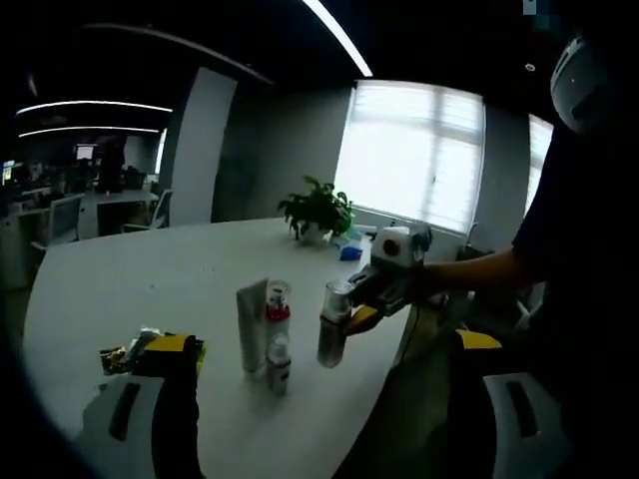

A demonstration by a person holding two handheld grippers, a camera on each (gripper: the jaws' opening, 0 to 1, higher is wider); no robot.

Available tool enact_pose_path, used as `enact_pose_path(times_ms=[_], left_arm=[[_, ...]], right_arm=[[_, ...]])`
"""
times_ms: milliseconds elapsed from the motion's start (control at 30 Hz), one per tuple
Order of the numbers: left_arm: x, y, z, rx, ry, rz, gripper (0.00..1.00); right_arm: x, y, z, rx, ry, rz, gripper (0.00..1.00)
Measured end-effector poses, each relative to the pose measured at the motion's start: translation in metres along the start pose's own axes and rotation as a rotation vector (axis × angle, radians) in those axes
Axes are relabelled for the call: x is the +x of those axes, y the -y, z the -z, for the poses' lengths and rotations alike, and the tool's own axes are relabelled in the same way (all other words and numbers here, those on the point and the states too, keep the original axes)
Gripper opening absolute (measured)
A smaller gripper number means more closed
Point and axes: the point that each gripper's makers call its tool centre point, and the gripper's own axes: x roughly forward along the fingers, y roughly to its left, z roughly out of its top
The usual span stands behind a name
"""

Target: Arrange the skincare products in the storage area until every visible bottle or jar stands upright without overlapping.

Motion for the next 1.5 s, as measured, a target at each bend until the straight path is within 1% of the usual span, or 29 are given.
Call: enact_pose_path(times_ms=[100, 267, 333, 367, 500, 567, 700, 767, 967, 1067, 1233, 1500], left_arm=[[0.001, -0.003, 0.001, -0.007, -0.003, -0.006, 0.99], [0.002, -0.006, 0.002, -0.015, -0.001, -0.022, 0.99], [0.002, -0.008, 0.005, -0.024, -0.004, -0.027, 0.99], [0.003, -0.011, 0.008, -0.027, -0.009, -0.029, 0.99], [0.003, -0.014, 0.013, -0.037, -0.020, -0.034, 0.99], [0.003, -0.017, 0.014, -0.044, -0.017, -0.038, 0.99], [0.004, -0.018, 0.011, -0.058, 0.001, -0.039, 0.99], [0.003, -0.021, 0.010, -0.057, 0.003, -0.042, 0.99], [0.003, -0.031, 0.007, -0.047, 0.030, -0.073, 0.99], [0.004, -0.034, 0.011, -0.054, 0.037, -0.080, 0.99], [0.006, -0.035, 0.018, -0.064, 0.026, -0.091, 0.99], [0.009, -0.038, 0.029, -0.075, 0.014, -0.093, 0.99]], right_arm=[[0.001, 0.009, 0.011, -0.020, -0.003, 0.020, 0.10], [0.002, 0.017, 0.023, -0.005, 0.010, 0.041, 0.10], [0.004, 0.019, 0.029, 0.002, 0.016, 0.045, 0.10], [0.005, 0.020, 0.032, 0.006, 0.015, 0.046, 0.10], [0.009, 0.023, 0.044, 0.000, 0.005, 0.047, 0.10], [0.011, 0.026, 0.048, 0.000, 0.004, 0.048, 0.10], [0.013, 0.033, 0.051, -0.006, 0.016, 0.055, 0.10], [0.015, 0.037, 0.054, -0.008, 0.018, 0.062, 0.10], [0.021, 0.044, 0.066, -0.003, 0.022, 0.074, 0.10], [0.025, 0.046, 0.073, -0.003, 0.019, 0.082, 0.10], [0.027, 0.050, 0.080, -0.001, 0.026, 0.093, 0.10], [0.027, 0.051, 0.080, -0.004, 0.031, 0.059, 0.11]])
